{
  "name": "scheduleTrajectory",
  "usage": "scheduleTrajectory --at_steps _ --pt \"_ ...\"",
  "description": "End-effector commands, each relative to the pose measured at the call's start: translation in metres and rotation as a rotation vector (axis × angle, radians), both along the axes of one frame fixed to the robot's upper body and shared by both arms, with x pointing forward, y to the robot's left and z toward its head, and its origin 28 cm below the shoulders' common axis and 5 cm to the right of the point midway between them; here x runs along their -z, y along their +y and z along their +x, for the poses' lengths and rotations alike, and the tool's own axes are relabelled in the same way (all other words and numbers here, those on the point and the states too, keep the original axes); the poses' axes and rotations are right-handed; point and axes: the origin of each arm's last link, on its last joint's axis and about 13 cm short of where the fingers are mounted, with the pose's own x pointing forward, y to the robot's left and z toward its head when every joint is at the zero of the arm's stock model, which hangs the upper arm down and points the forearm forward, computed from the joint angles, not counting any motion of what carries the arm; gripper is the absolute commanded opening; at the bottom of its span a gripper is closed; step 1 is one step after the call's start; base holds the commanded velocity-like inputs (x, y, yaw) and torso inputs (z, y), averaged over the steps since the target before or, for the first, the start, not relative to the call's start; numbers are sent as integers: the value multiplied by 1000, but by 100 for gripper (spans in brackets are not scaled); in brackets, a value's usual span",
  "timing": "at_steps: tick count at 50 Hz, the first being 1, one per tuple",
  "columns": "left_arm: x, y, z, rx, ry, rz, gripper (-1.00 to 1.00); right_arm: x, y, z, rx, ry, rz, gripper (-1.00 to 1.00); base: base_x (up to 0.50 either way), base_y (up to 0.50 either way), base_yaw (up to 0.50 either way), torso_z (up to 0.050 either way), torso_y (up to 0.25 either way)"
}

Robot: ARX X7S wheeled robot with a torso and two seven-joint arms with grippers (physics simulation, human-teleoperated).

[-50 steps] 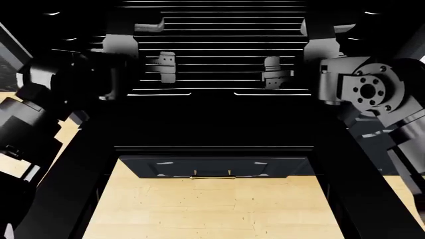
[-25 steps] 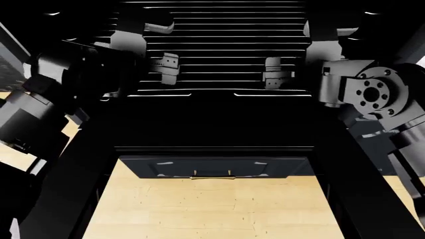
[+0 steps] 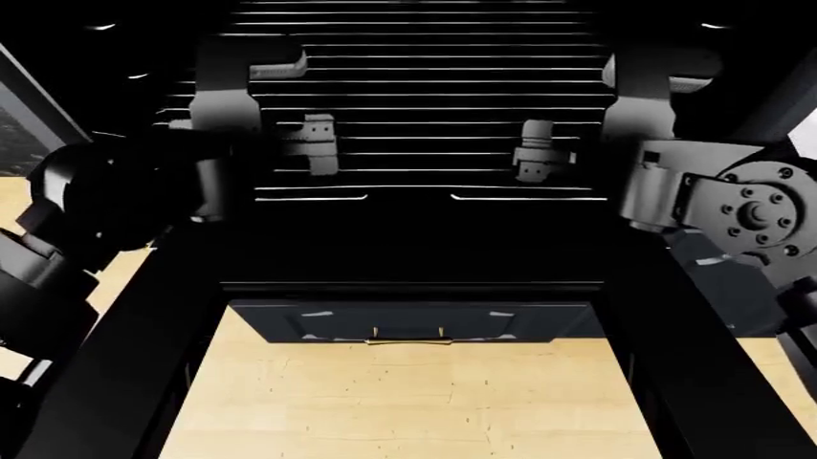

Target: Fully slide the bottom oven rack out.

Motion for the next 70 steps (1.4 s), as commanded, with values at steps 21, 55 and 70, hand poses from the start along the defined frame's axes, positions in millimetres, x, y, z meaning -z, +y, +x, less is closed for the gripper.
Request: scheduleTrajectory --at_steps 21,55,70 --pt "125 24 -91 155 892 325 100 107 -8 -102 -266 734 -269 100 -7 0 0 0 -19" --pt "126 33 -147 280 1043 448 100 107 -13 -157 -366 858 -344 100 -5 0 -1 0 -23" --pt "119 34 -172 398 1147 496 100 102 -21 -189 -407 945 -350 100 -2 0 -2 0 -25"
